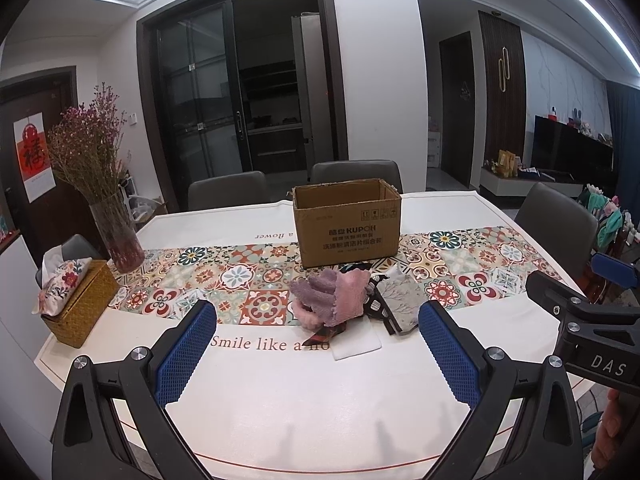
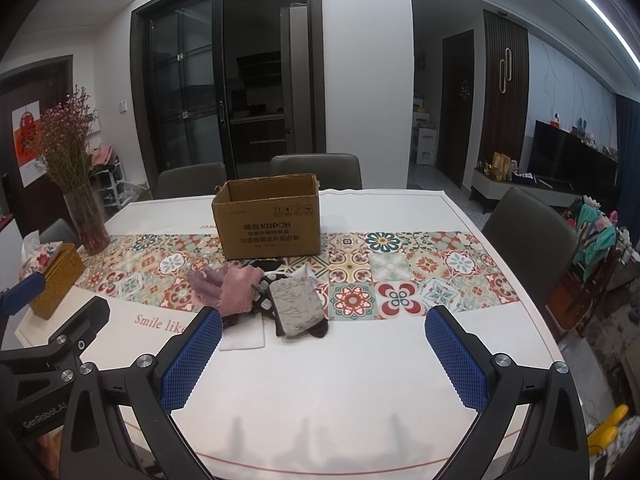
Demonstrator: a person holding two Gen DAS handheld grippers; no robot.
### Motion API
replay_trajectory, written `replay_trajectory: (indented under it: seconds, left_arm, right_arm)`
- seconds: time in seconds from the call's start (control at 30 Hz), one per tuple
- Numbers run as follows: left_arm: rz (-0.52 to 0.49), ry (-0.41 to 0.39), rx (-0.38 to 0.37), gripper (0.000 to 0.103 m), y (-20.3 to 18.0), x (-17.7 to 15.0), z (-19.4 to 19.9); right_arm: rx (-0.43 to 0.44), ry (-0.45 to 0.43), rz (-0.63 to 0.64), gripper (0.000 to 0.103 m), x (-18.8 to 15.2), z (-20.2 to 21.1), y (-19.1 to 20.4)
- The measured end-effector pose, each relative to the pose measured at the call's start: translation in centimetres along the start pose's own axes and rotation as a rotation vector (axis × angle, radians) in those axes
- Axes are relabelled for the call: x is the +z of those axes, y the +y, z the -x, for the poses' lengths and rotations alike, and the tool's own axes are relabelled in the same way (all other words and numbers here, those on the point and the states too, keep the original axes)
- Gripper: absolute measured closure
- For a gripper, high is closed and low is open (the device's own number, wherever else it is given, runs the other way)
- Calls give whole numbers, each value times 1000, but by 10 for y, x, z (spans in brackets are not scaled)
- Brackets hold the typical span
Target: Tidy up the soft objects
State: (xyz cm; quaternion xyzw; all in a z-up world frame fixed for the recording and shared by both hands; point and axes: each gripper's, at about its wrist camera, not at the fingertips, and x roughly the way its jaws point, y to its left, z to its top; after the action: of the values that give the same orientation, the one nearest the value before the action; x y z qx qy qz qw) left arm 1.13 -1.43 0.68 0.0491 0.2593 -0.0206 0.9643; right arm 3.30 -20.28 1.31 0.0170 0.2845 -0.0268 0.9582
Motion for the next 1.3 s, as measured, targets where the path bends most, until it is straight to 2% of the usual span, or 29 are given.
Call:
replay_trajectory:
  seconds: [0.4, 0.67, 0.83, 1.17, 1.3]
  left_arm:
    - [-16, 27, -11, 0, -4, -1, -13]
    - [-24, -6, 9, 1, -1, 11, -32]
    - [-29, -2, 4, 1, 4, 17, -58]
    - [-21, 76, -59, 4, 19, 21, -127]
    - [-25, 110, -62, 5, 17, 19, -148]
  right_arm:
    - [11, 17, -8, 1, -1, -9, -4]
    - [35, 15, -23, 1, 7, -29, -3]
    - [48, 18, -27, 1, 17, -50, 1]
    - [61, 87, -33, 1, 33, -113, 18]
    - [47, 109, -27, 1, 34, -138, 24]
